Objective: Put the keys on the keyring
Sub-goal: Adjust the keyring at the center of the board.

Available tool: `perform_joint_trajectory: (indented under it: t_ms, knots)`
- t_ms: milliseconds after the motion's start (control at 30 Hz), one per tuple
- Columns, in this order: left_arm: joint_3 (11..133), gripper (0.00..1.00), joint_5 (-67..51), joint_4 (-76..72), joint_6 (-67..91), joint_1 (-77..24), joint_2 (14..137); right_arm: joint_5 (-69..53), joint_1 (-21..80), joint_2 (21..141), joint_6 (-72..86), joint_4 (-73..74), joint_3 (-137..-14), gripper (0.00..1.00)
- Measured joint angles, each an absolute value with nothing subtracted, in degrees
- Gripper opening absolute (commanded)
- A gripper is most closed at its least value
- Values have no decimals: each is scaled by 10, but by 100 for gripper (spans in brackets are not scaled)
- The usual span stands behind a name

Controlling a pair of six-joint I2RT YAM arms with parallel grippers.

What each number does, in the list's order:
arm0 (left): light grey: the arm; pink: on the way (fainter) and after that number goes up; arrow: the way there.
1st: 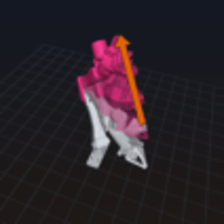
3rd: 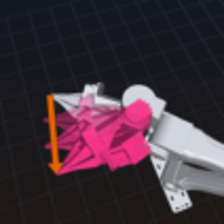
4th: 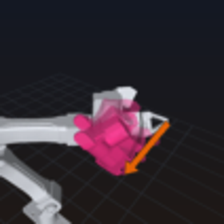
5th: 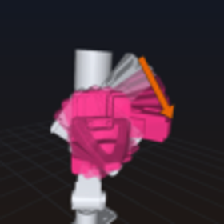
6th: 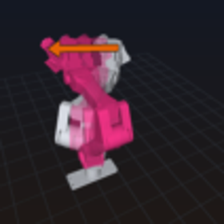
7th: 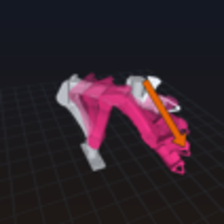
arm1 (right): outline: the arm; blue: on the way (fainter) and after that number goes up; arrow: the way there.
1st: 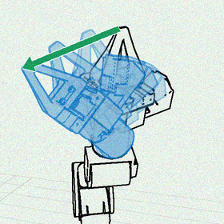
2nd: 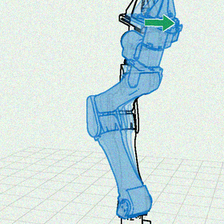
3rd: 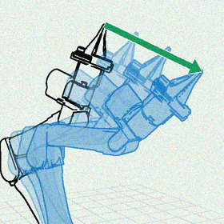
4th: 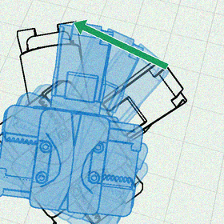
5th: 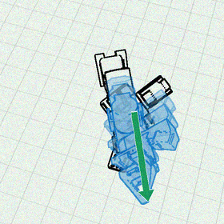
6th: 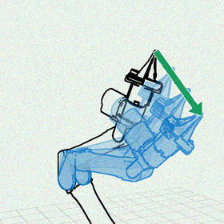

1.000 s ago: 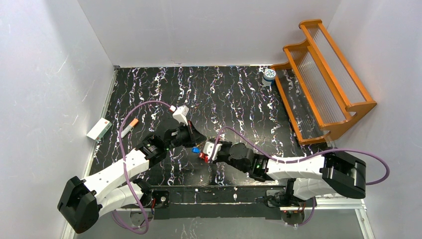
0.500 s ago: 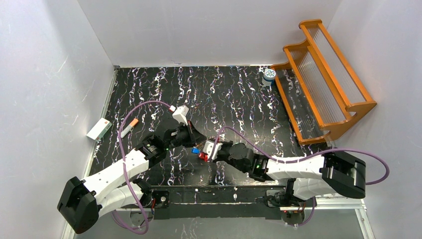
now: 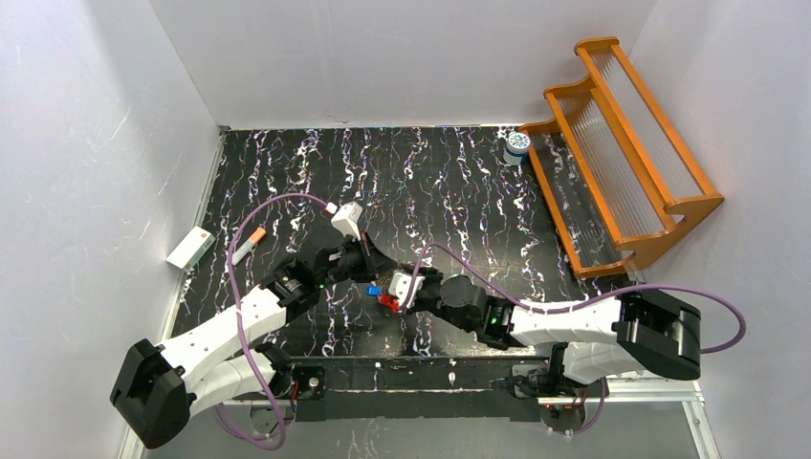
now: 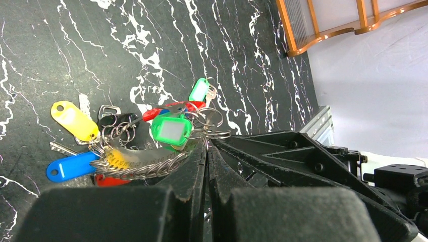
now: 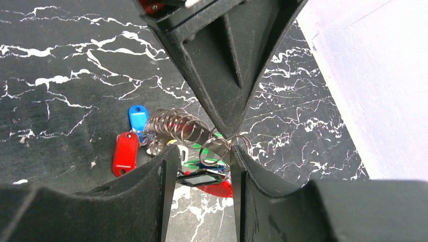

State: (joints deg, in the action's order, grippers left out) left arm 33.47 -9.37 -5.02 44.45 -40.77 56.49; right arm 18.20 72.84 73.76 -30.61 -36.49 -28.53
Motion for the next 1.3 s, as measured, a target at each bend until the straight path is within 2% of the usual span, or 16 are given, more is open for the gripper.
perform_joint_trajectory:
  t_ms: [100, 267, 533, 767, 1300]
  knots:
    - [335, 0, -92, -50, 444, -407, 565, 198, 731, 752, -307, -376, -291, 46]
    - [335, 0, -91, -51, 446, -407, 565, 220, 732, 755, -309, -383, -292, 23]
    - [335, 0, -91, -52, 446, -407, 565, 237, 733, 760, -309, -381, -292, 17]
    - [335, 0, -89, -51, 446, -407, 565, 243, 733, 733, -318, -360, -292, 1]
    - [335, 0, -89, -54, 442, -408, 564, 223, 723, 687, -305, -328, -288, 1]
